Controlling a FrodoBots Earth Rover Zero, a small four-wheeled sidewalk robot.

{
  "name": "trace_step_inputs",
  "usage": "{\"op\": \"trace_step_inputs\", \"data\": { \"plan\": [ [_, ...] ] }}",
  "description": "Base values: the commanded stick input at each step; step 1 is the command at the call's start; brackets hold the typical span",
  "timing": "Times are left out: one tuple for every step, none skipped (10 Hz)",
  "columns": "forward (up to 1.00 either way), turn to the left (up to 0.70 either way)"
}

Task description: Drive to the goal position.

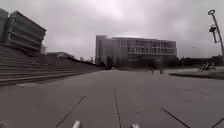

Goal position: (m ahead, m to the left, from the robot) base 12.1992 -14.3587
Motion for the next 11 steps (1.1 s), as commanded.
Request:
{"op": "trace_step_inputs", "data": {
  "plan": [
    [0.70, 0.00],
    [0.70, 0.00],
    [0.70, 0.00],
    [0.70, 0.00],
    [0.70, 0.00],
    [0.70, 0.00],
    [0.70, 0.00],
    [0.70, 0.00],
    [0.70, 0.00],
    [0.70, 0.00],
    [0.70, 0.00]
  ]
}}
